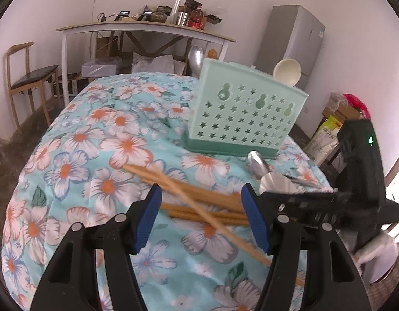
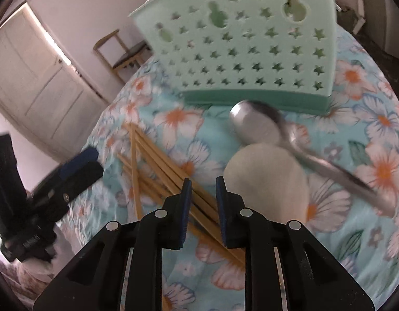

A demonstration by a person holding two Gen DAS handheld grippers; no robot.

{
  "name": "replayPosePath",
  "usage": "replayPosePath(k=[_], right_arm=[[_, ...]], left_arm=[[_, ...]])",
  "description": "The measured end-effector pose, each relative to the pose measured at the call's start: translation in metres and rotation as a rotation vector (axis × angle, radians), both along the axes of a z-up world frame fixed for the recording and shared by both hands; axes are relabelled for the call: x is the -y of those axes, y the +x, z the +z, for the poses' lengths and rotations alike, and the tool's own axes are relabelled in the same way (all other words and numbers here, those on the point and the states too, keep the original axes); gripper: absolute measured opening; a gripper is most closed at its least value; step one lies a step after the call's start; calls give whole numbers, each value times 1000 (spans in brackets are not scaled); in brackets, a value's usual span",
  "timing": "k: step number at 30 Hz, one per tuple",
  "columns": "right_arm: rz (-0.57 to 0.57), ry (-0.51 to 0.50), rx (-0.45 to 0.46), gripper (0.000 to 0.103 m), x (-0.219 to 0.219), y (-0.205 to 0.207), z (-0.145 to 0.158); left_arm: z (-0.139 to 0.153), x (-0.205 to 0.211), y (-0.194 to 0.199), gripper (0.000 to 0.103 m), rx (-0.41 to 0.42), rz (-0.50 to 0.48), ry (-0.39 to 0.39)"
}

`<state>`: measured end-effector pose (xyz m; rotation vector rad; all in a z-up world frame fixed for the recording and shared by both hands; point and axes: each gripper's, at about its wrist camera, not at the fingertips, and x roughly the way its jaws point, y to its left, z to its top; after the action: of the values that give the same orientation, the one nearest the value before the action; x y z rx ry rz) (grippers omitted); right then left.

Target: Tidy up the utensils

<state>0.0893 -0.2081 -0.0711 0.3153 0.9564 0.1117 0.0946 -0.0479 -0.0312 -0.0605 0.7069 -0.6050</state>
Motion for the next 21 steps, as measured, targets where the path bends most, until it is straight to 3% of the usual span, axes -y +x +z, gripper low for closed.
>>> replayPosePath(k=[4, 9, 12, 16, 21], right_arm=[[-22, 26, 38, 22, 10, -14, 9], [-138, 68, 78, 27, 50, -40, 21], [-199, 79, 98, 28, 71, -55, 23], [-240, 89, 112, 28, 90, -66, 24], [-258, 106, 110, 28, 99, -67, 14]], left_arm=[[6, 8, 9, 62, -33, -48, -65], [6, 30, 32, 60, -158, -172, -196], [-2, 48, 47, 53, -240, -231, -213], [-15, 74, 61, 47, -327, -305, -186], [-36, 104, 77, 36, -415, -321, -79]])
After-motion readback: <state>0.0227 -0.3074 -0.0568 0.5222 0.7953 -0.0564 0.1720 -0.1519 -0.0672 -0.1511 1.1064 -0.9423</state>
